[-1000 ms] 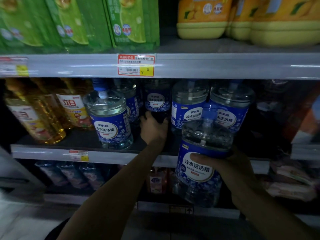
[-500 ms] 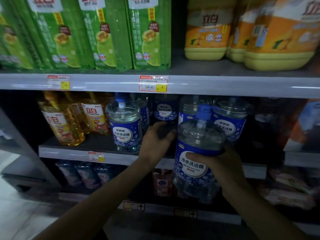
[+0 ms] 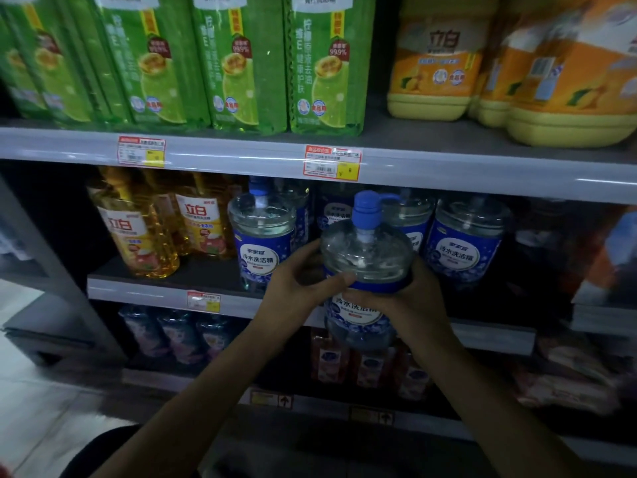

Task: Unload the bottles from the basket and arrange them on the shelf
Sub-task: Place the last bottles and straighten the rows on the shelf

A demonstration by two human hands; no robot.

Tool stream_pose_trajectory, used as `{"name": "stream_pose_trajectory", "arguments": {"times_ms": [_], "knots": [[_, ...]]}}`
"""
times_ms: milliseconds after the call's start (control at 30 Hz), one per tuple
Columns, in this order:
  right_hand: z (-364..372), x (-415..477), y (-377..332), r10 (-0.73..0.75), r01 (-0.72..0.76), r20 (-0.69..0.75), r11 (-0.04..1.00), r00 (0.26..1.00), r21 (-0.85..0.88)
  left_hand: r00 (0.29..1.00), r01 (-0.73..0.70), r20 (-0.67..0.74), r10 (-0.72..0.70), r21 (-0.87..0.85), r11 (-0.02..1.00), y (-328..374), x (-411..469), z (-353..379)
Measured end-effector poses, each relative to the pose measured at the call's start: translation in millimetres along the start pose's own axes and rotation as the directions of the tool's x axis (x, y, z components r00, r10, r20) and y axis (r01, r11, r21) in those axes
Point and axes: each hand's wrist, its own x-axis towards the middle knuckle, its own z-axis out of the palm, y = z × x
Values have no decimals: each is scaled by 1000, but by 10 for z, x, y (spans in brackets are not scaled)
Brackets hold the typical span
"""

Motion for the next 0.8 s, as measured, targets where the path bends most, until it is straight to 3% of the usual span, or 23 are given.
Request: {"name": "stream_pose_trajectory", "arguments": {"times_ms": [200, 333, 567, 667, 800], "knots": [[160, 202, 14, -83, 83, -3, 996, 997, -18, 993, -112, -34, 115, 70, 991, 71, 45, -153], [252, 327, 49, -166, 155, -77, 979, 983, -131, 982, -163, -74, 175, 143, 976, 58, 106, -148], [334, 503, 217, -128, 104, -114, 975, 985, -194, 976, -157, -122, 180, 176, 972, -66, 247, -89], [350, 522, 258, -97, 77, -128, 985, 987, -155, 976, -138, -147, 161, 157, 978, -108, 295, -57], [421, 488, 262, -38, 42, -134, 999, 990, 24, 966, -123, -206, 158, 174, 977, -128, 353, 4]]}}
